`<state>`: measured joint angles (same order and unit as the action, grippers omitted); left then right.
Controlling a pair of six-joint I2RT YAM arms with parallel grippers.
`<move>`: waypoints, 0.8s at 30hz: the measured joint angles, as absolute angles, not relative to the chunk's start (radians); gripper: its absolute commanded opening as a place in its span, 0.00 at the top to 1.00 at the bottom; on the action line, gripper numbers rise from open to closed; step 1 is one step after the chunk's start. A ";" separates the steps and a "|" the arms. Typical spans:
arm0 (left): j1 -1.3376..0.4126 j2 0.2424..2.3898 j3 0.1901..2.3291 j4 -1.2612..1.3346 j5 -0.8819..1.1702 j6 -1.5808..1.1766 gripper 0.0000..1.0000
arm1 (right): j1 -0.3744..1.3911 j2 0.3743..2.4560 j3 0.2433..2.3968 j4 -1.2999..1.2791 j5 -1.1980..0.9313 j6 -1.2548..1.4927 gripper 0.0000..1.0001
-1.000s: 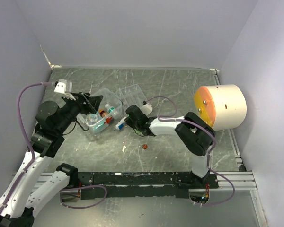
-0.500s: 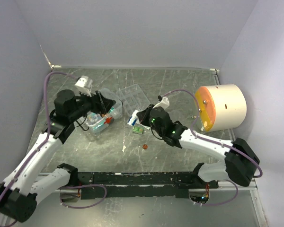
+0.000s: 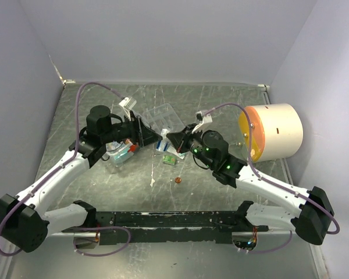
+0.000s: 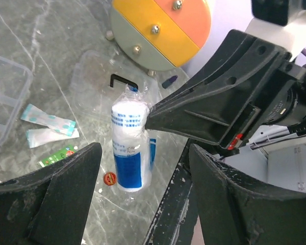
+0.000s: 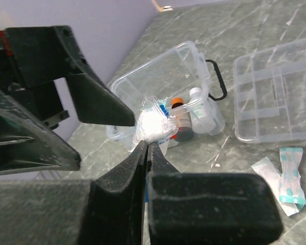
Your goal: Organize the medicine kit
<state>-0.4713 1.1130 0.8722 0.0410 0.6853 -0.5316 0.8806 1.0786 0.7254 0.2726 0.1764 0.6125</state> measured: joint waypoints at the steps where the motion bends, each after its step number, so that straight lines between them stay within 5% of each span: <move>1: -0.480 1.119 0.872 0.044 0.688 -0.537 0.23 | 0.881 1.079 0.725 0.279 0.159 0.604 1.00; 6: -0.491 1.158 0.872 0.025 0.677 -0.555 0.27 | 0.881 1.079 0.725 0.323 0.100 0.581 1.00; 14: -0.493 1.188 0.872 0.027 0.716 -0.611 0.52 | 0.880 1.082 0.725 0.352 0.058 0.564 1.00; 17: -0.493 1.185 0.872 0.038 0.735 -0.618 0.68 | 0.880 1.082 0.725 0.355 0.056 0.564 0.99; 20: -0.493 1.177 0.870 0.040 0.738 -0.607 0.76 | 0.880 1.082 0.725 0.356 0.055 0.566 0.69; 24: -0.493 1.150 0.871 0.008 0.714 -0.547 0.76 | 0.880 1.082 0.725 0.352 0.062 0.572 0.49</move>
<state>-0.4934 1.1500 0.8707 0.0078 0.7143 -0.5472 0.8799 1.0821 0.7250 0.3519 0.0616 0.5720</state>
